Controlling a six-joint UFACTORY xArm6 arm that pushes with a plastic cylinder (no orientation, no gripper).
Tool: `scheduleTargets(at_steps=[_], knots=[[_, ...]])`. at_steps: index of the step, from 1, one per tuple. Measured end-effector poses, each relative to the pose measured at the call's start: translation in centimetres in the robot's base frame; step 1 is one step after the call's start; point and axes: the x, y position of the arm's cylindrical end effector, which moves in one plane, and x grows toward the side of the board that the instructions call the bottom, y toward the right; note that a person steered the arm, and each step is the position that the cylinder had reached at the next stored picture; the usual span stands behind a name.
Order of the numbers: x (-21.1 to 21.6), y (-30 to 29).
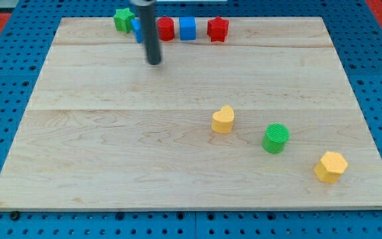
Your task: Move your arm towards the yellow heart
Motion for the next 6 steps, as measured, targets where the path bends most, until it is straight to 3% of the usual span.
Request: scheduleTargets(at_steps=[2,4,5,6], knots=[[8.0,14.2],[17.0,12.4],[17.7,8.8],[15.4,10.0]])
